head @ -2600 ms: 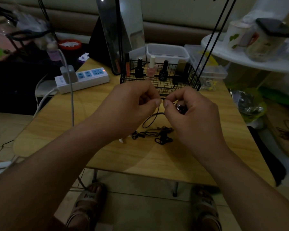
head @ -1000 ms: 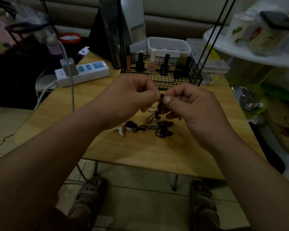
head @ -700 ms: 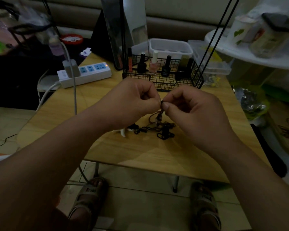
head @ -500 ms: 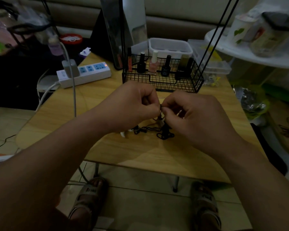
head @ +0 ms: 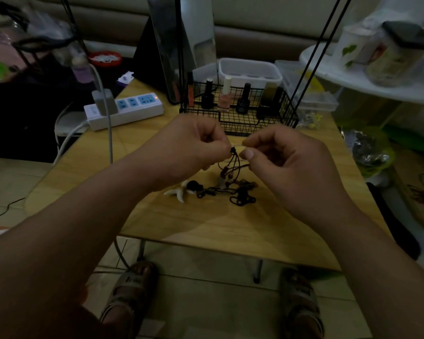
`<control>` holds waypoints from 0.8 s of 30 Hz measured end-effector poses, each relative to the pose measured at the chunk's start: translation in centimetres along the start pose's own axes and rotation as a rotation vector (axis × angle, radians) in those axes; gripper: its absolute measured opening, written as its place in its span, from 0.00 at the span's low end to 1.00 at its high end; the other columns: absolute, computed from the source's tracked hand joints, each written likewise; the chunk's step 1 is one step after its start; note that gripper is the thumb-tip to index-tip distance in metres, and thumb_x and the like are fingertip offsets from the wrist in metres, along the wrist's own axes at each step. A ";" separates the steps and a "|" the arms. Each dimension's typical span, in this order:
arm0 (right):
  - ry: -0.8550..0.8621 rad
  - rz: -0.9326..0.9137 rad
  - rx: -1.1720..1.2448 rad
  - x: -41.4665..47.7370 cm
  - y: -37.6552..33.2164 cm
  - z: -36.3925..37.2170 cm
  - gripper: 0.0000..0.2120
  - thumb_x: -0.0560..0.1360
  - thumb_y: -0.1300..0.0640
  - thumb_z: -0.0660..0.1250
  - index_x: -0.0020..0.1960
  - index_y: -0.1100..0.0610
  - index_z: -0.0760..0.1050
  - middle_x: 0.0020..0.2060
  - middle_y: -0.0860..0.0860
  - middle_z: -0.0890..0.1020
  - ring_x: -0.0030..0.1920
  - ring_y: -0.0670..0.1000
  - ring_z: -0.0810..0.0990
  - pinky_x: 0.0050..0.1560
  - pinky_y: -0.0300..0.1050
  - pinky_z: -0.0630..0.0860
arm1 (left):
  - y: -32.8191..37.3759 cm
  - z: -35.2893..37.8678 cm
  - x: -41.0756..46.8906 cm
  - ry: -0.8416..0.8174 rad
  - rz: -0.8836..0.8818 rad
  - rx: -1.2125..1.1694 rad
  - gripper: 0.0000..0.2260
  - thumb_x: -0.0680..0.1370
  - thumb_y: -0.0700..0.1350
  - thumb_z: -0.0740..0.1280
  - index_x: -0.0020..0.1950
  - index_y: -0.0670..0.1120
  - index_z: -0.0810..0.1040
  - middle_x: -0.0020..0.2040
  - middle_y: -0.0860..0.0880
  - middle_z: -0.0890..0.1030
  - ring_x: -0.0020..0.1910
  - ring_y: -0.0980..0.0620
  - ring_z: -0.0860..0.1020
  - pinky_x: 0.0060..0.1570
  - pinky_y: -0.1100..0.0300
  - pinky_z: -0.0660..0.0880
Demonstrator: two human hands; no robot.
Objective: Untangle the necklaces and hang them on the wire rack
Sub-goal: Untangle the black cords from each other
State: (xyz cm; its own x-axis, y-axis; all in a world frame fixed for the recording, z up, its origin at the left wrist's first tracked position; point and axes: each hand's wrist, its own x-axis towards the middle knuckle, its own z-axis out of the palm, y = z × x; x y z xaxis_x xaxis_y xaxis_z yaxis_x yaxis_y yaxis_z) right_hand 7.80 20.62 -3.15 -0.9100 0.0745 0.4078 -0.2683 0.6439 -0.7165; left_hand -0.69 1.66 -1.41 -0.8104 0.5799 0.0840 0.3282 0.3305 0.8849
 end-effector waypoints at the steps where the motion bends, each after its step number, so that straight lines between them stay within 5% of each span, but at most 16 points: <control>1: -0.010 -0.035 -0.034 -0.1 -0.2 0.1 0.03 0.79 0.58 0.73 0.52 0.52 0.83 0.39 0.41 0.83 0.42 0.42 0.82 0.39 0.35 0.78 | 0.0 0.1 0.0 0.006 0.005 0.022 0.03 0.77 0.40 0.70 0.44 0.43 0.82 0.29 0.56 0.78 0.29 0.62 0.73 0.31 0.69 0.71; 3: -0.025 -0.087 -0.107 -0.2 -0.3 0.4 0.03 0.79 0.58 0.73 0.52 0.52 0.83 0.38 0.40 0.82 0.41 0.41 0.82 0.38 0.33 0.75 | -0.1 0.2 -0.1 0.015 0.018 0.073 0.03 0.76 0.41 0.71 0.43 0.44 0.83 0.31 0.54 0.79 0.29 0.62 0.73 0.30 0.69 0.71; 10: -0.062 -0.201 -0.352 0.1 -0.2 0.6 0.04 0.80 0.54 0.71 0.53 0.51 0.82 0.41 0.43 0.83 0.41 0.44 0.81 0.39 0.52 0.80 | -0.4 0.3 -0.2 0.019 0.037 0.130 0.03 0.76 0.40 0.72 0.43 0.44 0.83 0.31 0.55 0.80 0.30 0.61 0.74 0.30 0.68 0.71; 16: -0.070 -0.264 -0.498 0.5 -0.4 0.7 0.02 0.79 0.52 0.69 0.50 0.49 0.80 0.39 0.43 0.83 0.39 0.46 0.80 0.37 0.50 0.78 | -0.5 0.4 0.1 0.023 0.046 0.136 0.03 0.76 0.40 0.72 0.42 0.45 0.83 0.32 0.54 0.80 0.30 0.61 0.74 0.31 0.67 0.71; 22: 0.024 -0.098 -0.099 0.2 -0.5 1.0 0.04 0.76 0.60 0.73 0.44 0.53 0.80 0.34 0.46 0.81 0.34 0.46 0.79 0.32 0.41 0.75 | -0.3 0.3 0.1 -0.031 0.015 -0.030 0.03 0.77 0.37 0.69 0.44 0.40 0.82 0.32 0.53 0.78 0.32 0.58 0.74 0.34 0.67 0.72; 24: 0.045 0.067 0.150 0.2 -0.7 1.4 0.05 0.77 0.63 0.72 0.44 0.55 0.80 0.36 0.54 0.83 0.34 0.51 0.81 0.31 0.46 0.76 | -0.3 0.2 0.2 -0.047 0.000 -0.116 0.05 0.78 0.36 0.68 0.43 0.42 0.81 0.33 0.51 0.78 0.34 0.55 0.74 0.36 0.63 0.74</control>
State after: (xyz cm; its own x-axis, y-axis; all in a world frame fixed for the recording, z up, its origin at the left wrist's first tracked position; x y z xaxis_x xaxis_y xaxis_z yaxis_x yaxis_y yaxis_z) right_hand 7.33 19.18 -3.33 -0.9133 0.1492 0.3789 -0.2552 0.5154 -0.8181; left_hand -0.88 1.85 -1.75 -0.7857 0.6152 0.0649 0.2677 0.2435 0.9322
